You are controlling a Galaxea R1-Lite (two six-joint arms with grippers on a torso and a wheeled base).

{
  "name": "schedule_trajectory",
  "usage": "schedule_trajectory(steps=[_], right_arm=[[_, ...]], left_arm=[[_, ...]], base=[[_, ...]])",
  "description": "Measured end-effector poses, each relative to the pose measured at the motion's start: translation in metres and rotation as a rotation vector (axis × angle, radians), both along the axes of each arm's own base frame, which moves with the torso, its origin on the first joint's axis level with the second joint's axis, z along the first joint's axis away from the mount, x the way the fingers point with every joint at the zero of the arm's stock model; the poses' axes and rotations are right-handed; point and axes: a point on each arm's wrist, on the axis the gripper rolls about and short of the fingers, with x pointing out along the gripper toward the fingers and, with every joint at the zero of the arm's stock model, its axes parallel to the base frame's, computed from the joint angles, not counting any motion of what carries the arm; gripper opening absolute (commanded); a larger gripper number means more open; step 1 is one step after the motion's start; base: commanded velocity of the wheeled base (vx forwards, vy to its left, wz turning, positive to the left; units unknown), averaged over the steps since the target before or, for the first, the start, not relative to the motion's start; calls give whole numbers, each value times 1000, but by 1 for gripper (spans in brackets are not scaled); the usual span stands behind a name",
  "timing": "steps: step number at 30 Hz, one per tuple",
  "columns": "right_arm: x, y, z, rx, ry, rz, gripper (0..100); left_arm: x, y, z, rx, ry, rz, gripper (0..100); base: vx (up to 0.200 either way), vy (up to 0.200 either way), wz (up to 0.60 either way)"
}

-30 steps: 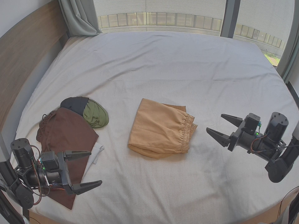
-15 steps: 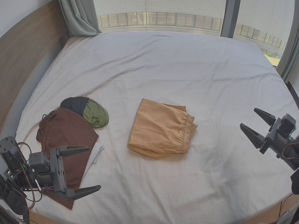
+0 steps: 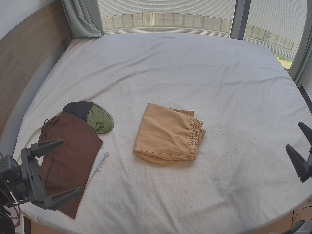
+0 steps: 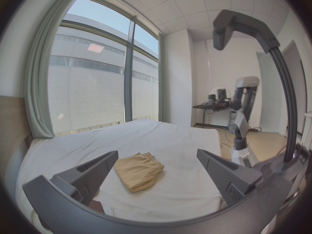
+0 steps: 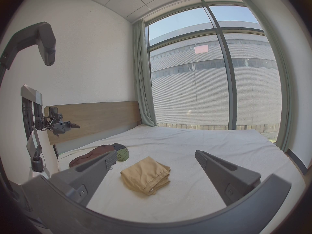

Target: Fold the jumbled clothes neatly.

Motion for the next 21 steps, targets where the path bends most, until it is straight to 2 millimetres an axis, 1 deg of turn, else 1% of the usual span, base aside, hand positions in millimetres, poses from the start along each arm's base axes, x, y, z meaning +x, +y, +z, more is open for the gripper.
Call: schedule_trajectory(steps=[4, 9, 13, 15, 16, 21], right_arm=[[-24, -2, -7, 1, 30, -11, 100], [-52, -4, -18, 1, 37, -22, 100], [-72, -5, -30, 2, 37, -26, 100], [-84, -5, -41, 1, 52, -26, 100], [-85, -5, -42, 2, 54, -26, 100], [-102, -6, -62, 4, 69, -46, 100]], left_arm=[[-23, 4, 6, -65, 45, 46, 100], [-54, 7, 5, -134, 110, 69, 100], [-82, 10, -3, -181, 171, 61, 100], [-100, 11, -11, -207, 205, 34, 100], [-102, 12, -12, -210, 209, 31, 100], [-130, 14, -25, -239, 226, -29, 100]], base=[[0, 0, 0], [0, 0, 0], [0, 0, 0], [0, 0, 0], [0, 0, 0], [0, 0, 0]])
